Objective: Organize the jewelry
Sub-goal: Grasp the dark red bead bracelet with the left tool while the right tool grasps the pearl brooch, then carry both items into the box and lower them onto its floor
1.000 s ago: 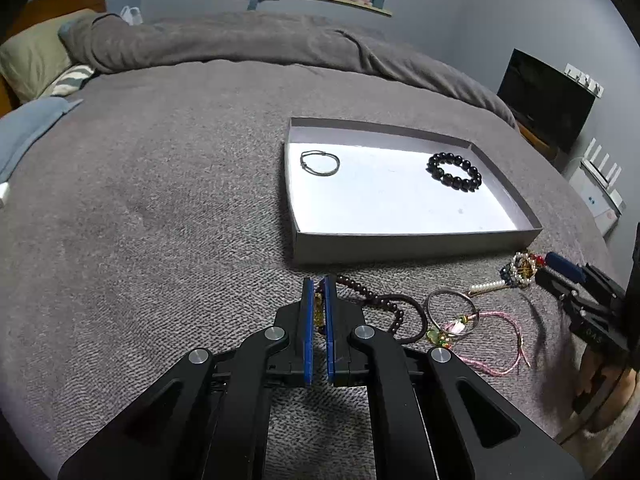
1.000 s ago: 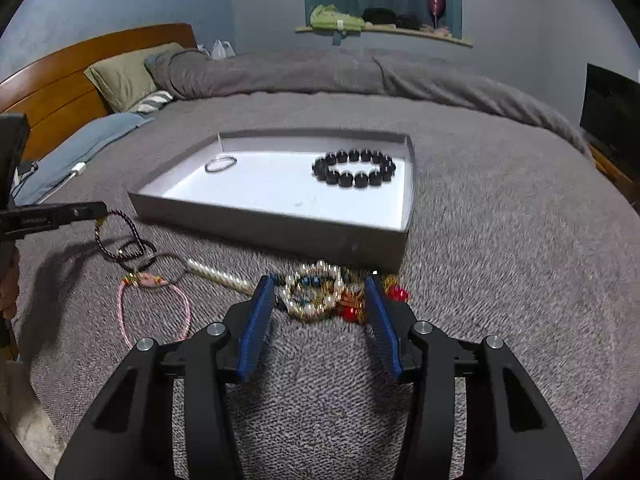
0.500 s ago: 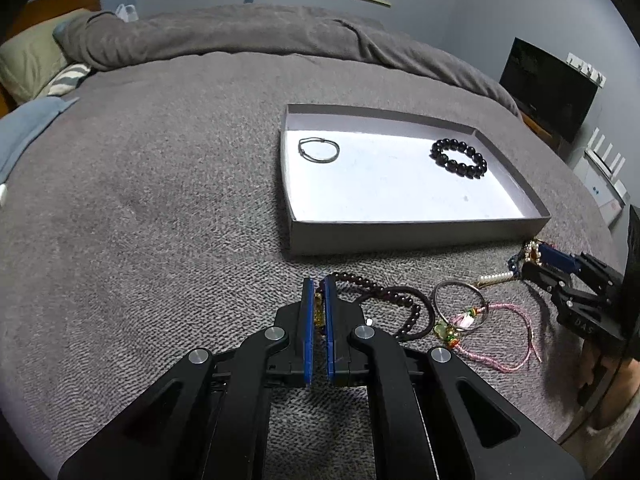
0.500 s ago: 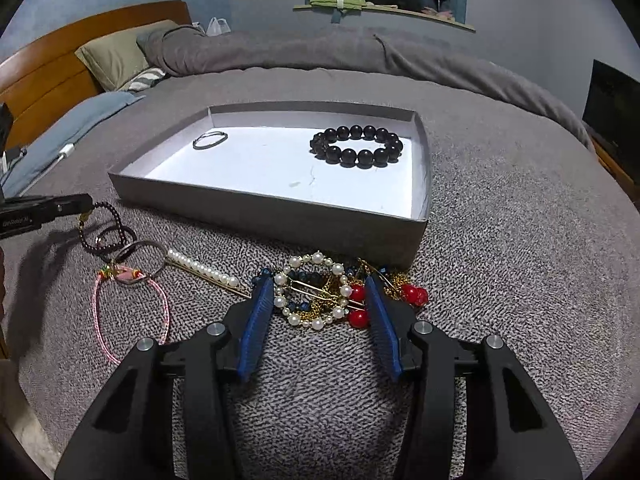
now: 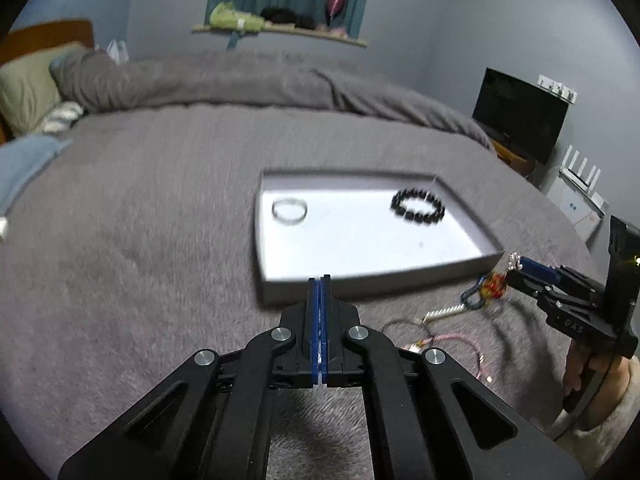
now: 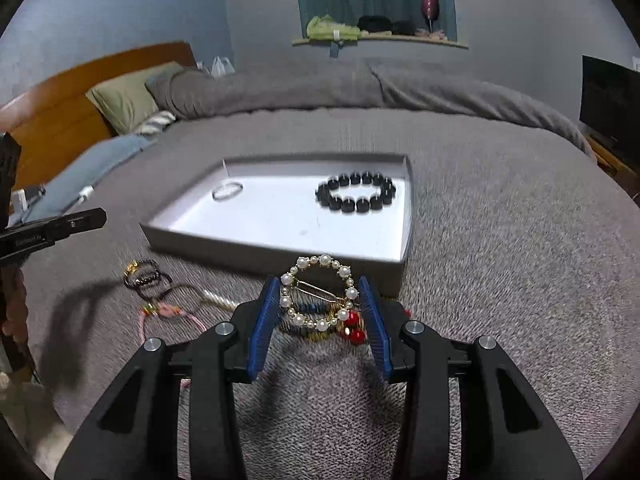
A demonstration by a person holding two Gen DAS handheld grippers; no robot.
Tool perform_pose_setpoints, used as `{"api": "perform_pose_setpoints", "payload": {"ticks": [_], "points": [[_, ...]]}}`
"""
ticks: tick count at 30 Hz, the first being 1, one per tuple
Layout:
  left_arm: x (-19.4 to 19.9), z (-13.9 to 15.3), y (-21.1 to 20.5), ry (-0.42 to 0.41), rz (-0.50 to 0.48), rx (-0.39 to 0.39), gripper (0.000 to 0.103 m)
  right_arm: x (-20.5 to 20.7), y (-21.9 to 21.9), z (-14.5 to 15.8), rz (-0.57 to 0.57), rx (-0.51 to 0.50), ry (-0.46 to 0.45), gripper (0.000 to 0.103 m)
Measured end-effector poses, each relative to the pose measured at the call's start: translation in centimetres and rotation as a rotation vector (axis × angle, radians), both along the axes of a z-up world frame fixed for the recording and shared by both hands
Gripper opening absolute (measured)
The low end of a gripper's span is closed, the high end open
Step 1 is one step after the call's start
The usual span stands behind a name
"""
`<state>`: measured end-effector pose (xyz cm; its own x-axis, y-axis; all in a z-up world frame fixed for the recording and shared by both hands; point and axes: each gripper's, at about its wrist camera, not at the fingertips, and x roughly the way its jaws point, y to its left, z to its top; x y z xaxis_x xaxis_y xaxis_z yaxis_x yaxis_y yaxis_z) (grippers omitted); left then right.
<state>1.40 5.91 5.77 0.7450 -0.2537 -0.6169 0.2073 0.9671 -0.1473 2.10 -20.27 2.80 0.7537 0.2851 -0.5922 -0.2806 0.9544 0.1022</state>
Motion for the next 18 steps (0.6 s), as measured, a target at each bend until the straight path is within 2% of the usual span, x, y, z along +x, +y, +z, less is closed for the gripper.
{"api": "perform_pose_setpoints", "payload": {"ticks": [4,7,9,11,12,13,18], "points": [[0.8,1.0,-0.7,-0.005,0.001,0.034,0.002,0.6,-0.6,0.6,-0.020,0.021,-0.006,0.041],[1.7,-0.7,-0.5,0.070,0.003,0.046,0.002,0.5,-0.8,0.4,-0.014,0.022,0.001,0.041],[2.6,-2.6,-0.3,0.153,-0.003,0.063,0.003,0.6,-0.9,0.2,-0.008,0.025,0.013,0.041],[3.4,-4.3,-0.2,0.209,-0.002,0.085,0.013,0.5,-1.0,0.0,-0.003,0.033,0.021,0.041],[3.5,-4.8,-0.2,0.222,0.002,0.099,0.030,0.5,-1.0,0.0,0.000,0.036,0.022,0.041],[3.7,-5.3,-0.3,0.227,0.012,0.126,0.037,0.4,-0.9,0.1,0.004,0.036,0.021,0.041],[4.4,-6.4,0.3,0.243,0.045,0.153,0.037,0.0,-1.2,0.1,0.002,0.039,0.016,0.041]]}}
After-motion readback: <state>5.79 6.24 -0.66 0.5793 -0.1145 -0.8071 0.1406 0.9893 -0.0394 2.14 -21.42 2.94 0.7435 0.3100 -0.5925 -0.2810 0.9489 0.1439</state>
